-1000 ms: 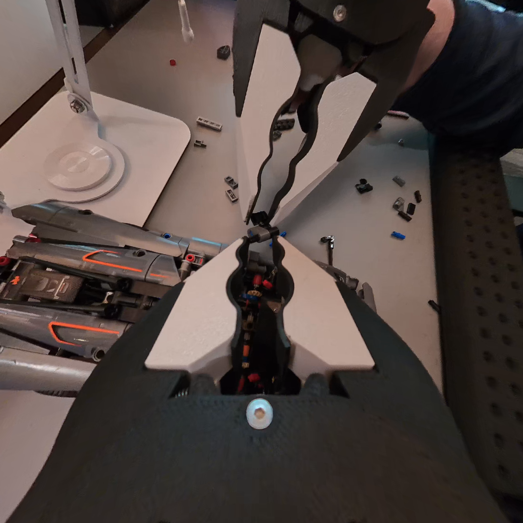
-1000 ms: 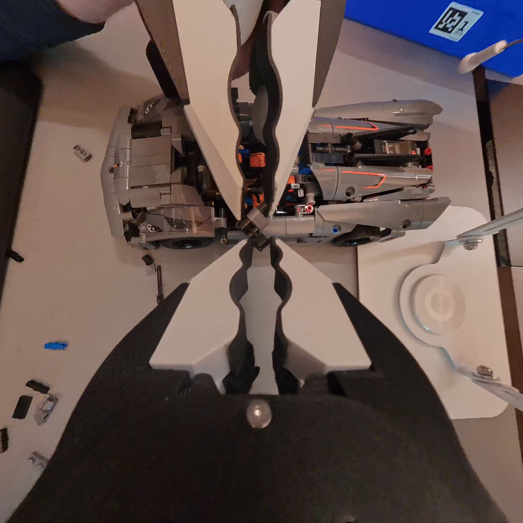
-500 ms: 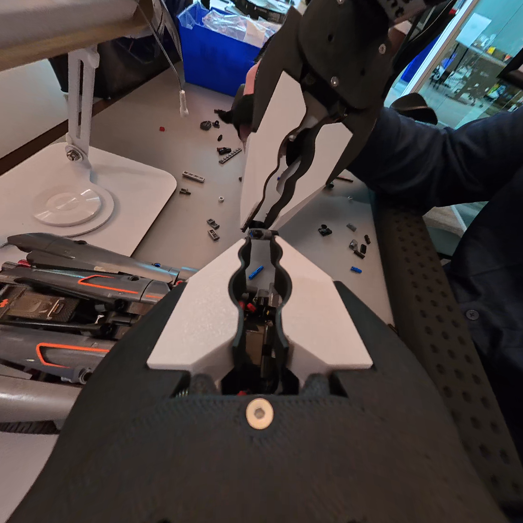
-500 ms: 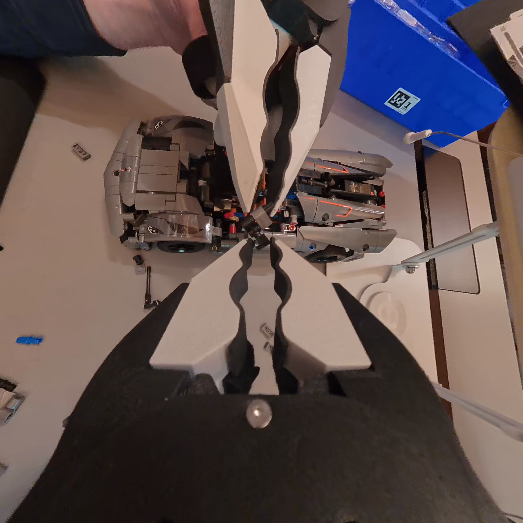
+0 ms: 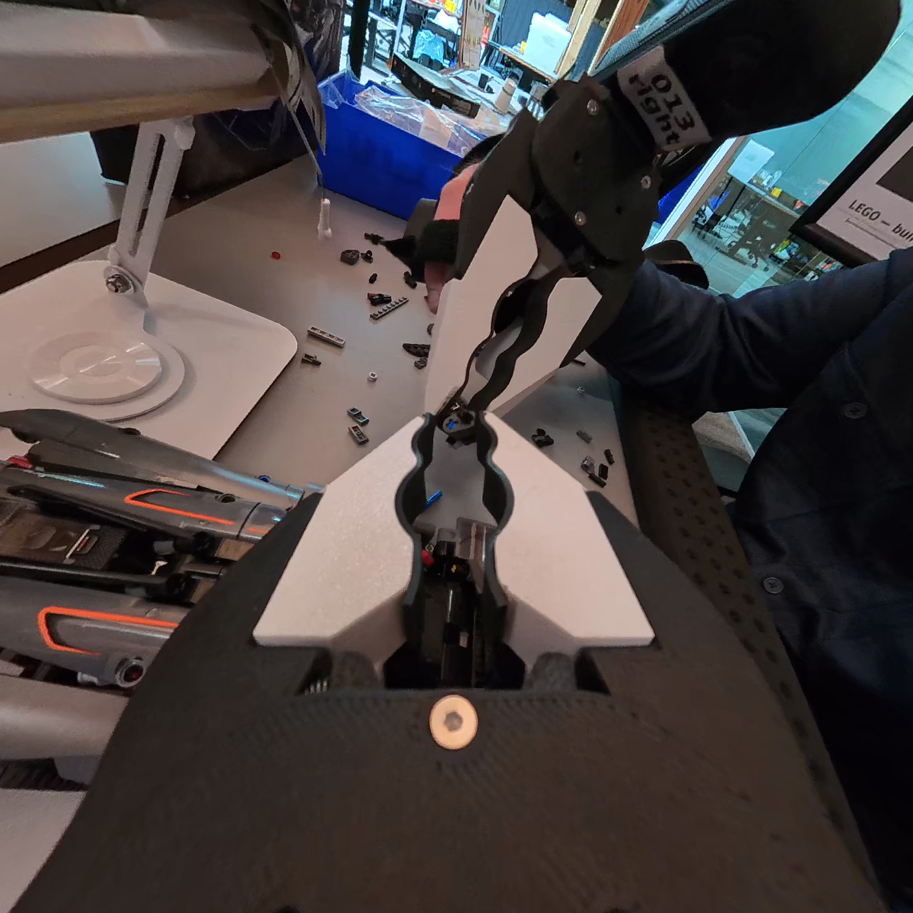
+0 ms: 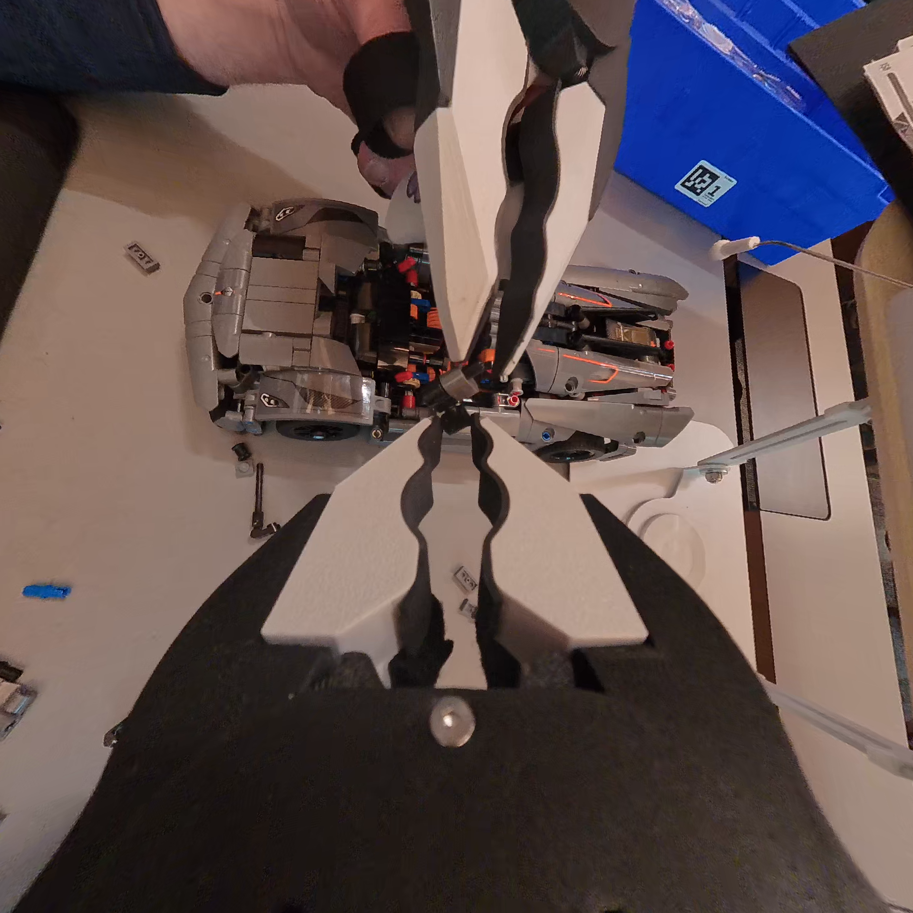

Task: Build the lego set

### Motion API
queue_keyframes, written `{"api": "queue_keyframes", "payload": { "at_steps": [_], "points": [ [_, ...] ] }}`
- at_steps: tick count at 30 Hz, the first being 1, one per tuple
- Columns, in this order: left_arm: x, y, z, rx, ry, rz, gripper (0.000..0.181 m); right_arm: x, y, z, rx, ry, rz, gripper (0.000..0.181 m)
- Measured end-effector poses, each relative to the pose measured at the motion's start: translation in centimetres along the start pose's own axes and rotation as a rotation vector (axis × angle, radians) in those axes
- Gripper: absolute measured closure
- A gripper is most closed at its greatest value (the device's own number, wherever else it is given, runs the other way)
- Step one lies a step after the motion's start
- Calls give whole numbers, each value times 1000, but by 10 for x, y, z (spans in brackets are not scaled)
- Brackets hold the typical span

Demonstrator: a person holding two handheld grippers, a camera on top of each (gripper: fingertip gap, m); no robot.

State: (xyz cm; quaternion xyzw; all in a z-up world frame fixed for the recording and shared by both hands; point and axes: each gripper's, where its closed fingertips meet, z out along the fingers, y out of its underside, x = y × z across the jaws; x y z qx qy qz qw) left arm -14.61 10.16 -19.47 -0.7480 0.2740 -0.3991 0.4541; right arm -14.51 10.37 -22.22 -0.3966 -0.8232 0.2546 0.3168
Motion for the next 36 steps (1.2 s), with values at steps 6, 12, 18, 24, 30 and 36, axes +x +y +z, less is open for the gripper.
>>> {"api": "queue_keyframes", "payload": {
  "at_steps": [6,12,18,24,30,36],
  "points": [
    [-1,3,1,-12,0,7,170,-1,1,2,-10,-4,6,172],
    [1,2,1,-1,17,0,170,-1,3,3,-20,0,-2,172],
    [2,3,2,-11,25,3,176,-1,2,4,-9,-4,7,172],
    [4,2,1,-3,38,8,178,0,0,3,16,-1,5,171],
    [9,-6,-3,49,92,-5,179,-1,-8,-4,88,-19,2,167],
    [18,-16,-11,117,162,-27,179,-1,-16,-8,151,11,-73,167]
  ]
}}
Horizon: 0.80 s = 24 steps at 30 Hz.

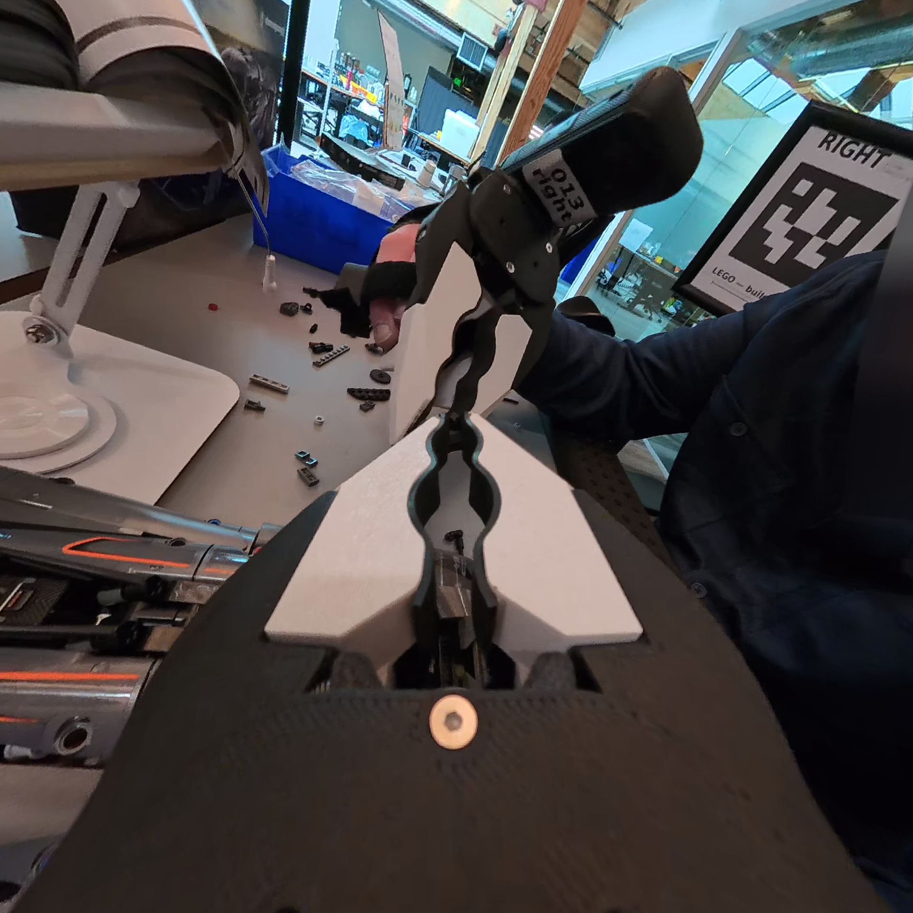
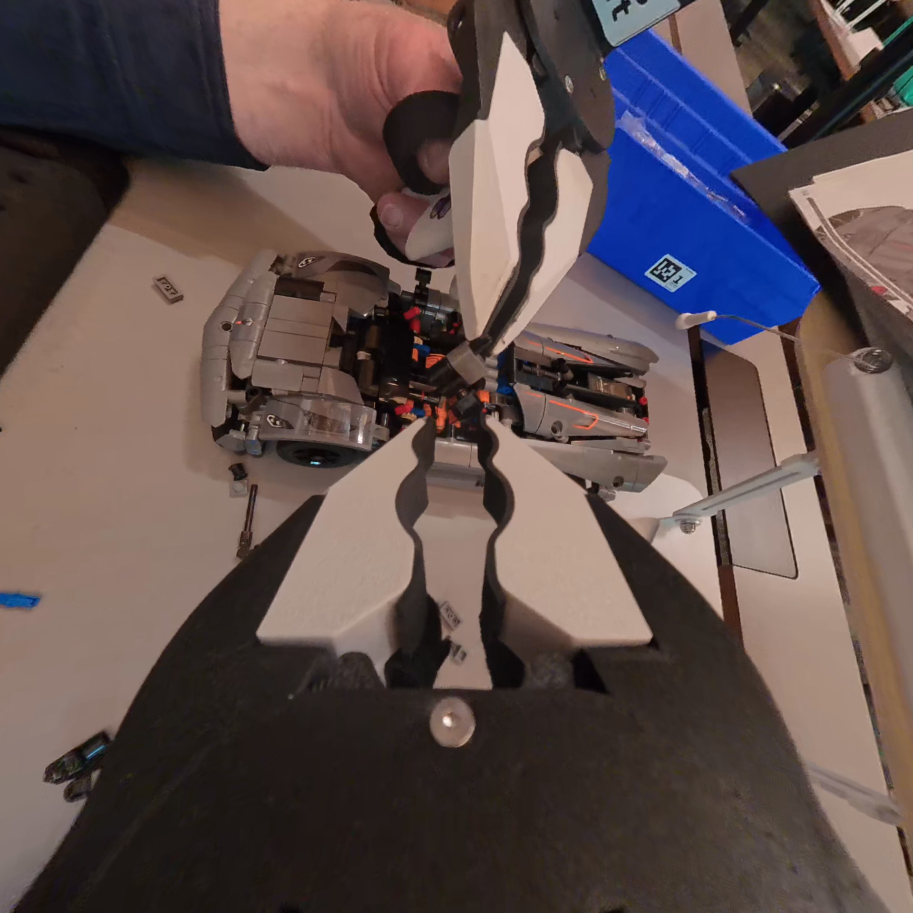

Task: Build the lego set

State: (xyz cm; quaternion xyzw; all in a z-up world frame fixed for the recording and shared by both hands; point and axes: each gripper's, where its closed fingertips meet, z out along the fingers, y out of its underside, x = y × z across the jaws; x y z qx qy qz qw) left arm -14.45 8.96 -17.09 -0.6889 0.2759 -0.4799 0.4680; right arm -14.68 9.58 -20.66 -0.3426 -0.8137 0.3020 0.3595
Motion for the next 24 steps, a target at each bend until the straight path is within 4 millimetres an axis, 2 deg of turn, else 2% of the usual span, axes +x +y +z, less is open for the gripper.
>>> {"api": "queue_keyframes", "payload": {
  "at_steps": [9,16,24],
  "points": [
    [9,-3,0,17,58,-9,180,2,-14,-9,76,38,-64,162],
    [14,-3,0,22,107,-38,179,-6,-18,-8,69,36,-132,173],
    [4,4,-2,-2,66,-54,179,-11,-18,-15,68,-42,-68,174]
  ]
}}
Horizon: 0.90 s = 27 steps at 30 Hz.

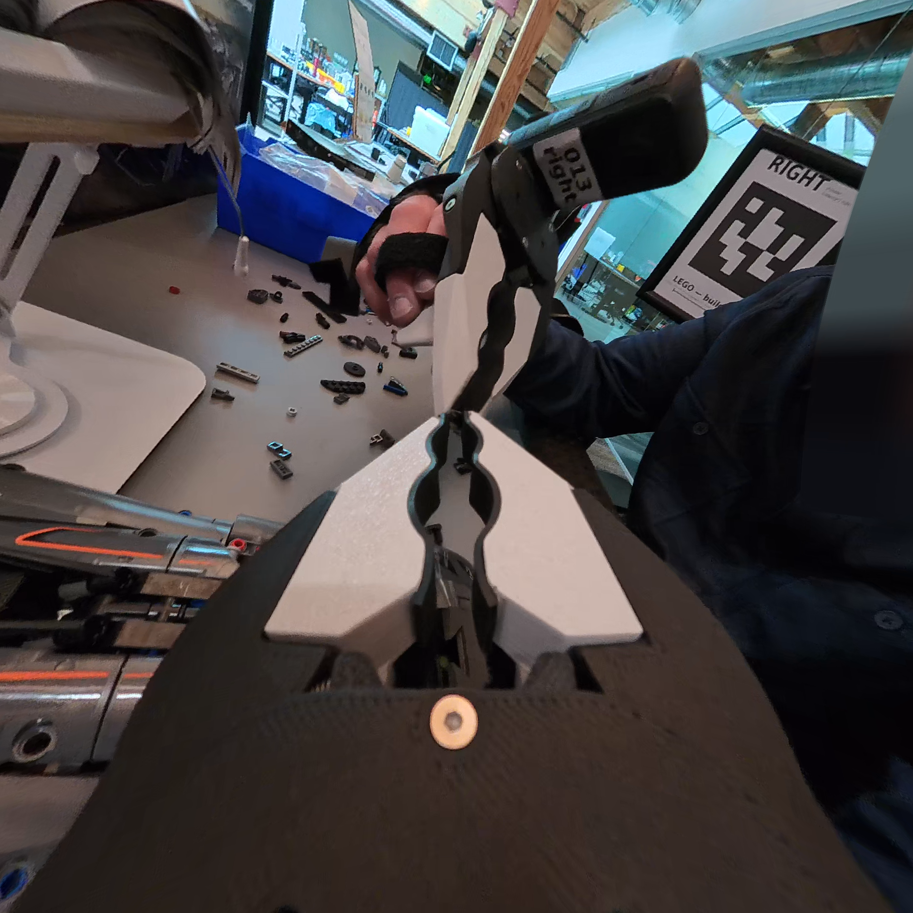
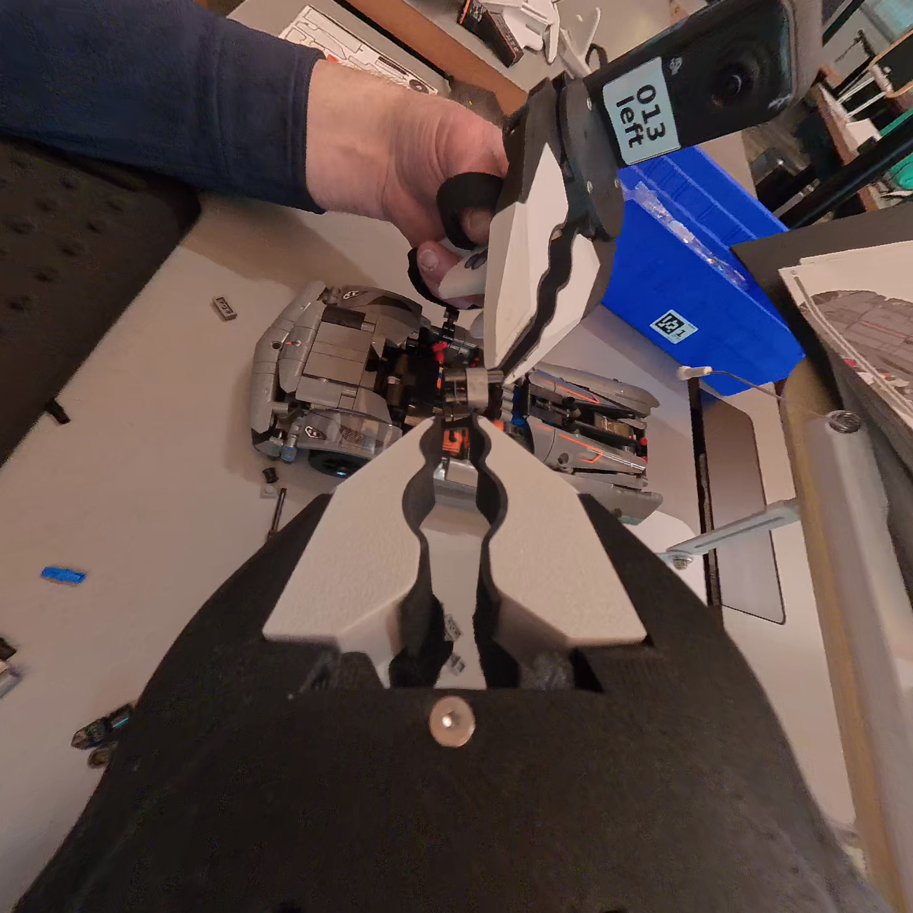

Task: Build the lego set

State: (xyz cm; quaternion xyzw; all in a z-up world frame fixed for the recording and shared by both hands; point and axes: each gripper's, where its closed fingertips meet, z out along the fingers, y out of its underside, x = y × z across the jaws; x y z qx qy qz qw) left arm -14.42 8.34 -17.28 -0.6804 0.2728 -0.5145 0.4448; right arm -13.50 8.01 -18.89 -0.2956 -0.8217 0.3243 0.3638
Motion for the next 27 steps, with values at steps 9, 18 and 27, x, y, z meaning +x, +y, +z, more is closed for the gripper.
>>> {"api": "queue_keyframes", "payload": {
  "at_steps": [9,18,27],
  "points": [
    [-13,10,-1,-69,-94,4,181,-3,9,5,-56,-47,79,174],
    [-38,29,-11,-210,-299,18,176,-6,36,19,-185,-94,182,174],
    [-52,63,-14,-544,-511,228,148,-23,68,44,-330,-187,285,174]
  ]
}}
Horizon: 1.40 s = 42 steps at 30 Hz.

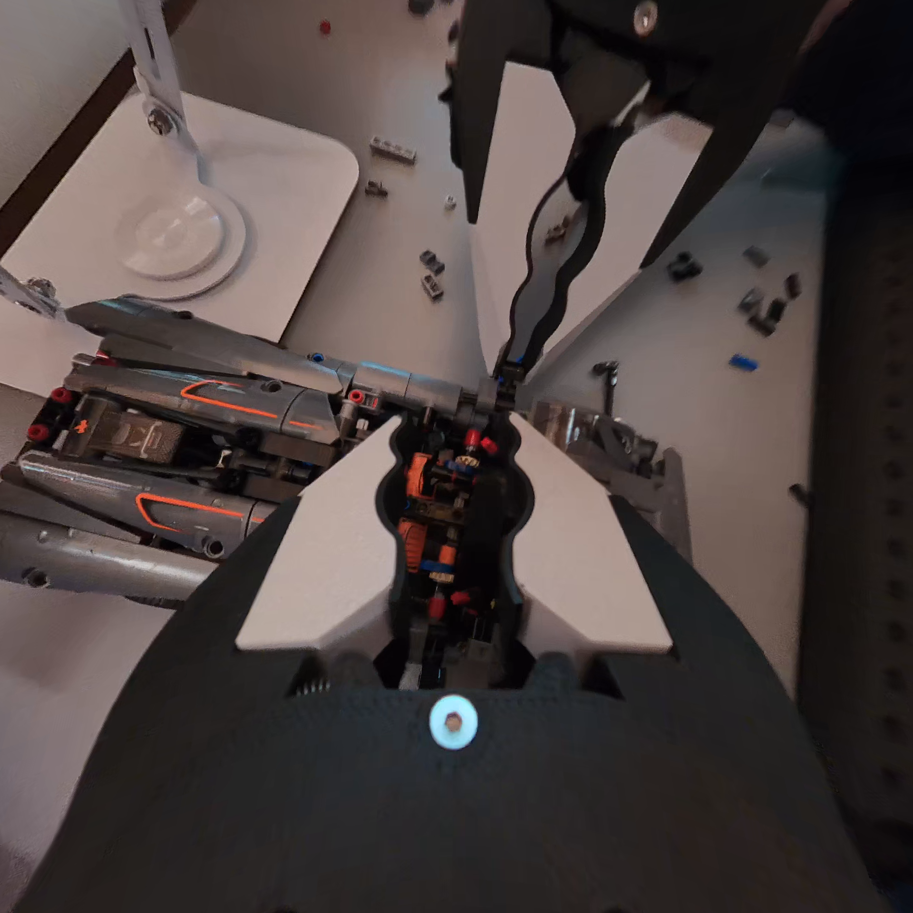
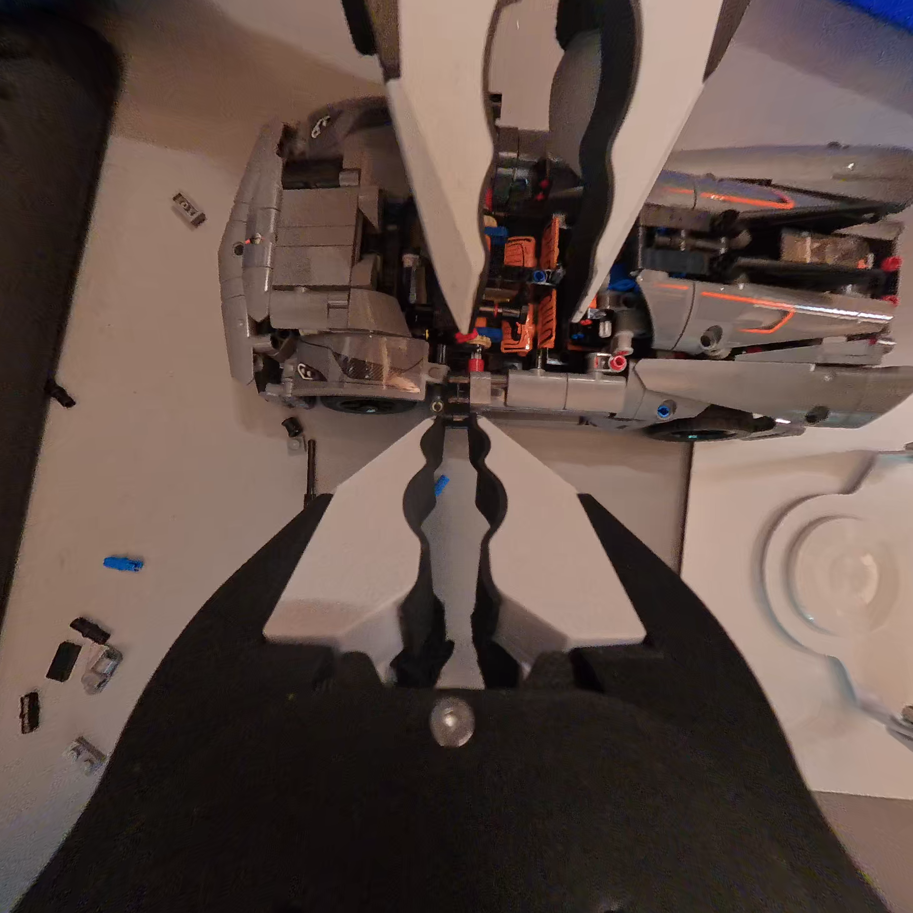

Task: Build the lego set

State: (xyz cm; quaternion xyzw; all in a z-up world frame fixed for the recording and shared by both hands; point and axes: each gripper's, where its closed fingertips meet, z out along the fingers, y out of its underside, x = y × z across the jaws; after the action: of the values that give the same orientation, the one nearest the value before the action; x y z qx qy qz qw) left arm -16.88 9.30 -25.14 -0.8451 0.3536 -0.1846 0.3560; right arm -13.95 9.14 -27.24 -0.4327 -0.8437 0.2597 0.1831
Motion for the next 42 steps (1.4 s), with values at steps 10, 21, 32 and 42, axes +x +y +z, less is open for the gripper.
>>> {"api": "queue_keyframes", "payload": {
  "at_steps": [10,21,32,42],
  "points": [
    [3,8,17,-118,-77,150,147,3,3,4,-82,-10,23,174],
    [3,10,19,-129,-79,157,149,1,2,2,-118,-123,63,174],
    [4,14,20,-139,-62,143,149,-3,1,3,-126,-218,113,174],
    [6,13,20,-128,-50,131,149,-3,4,4,-202,-180,112,174]
  ]
}}
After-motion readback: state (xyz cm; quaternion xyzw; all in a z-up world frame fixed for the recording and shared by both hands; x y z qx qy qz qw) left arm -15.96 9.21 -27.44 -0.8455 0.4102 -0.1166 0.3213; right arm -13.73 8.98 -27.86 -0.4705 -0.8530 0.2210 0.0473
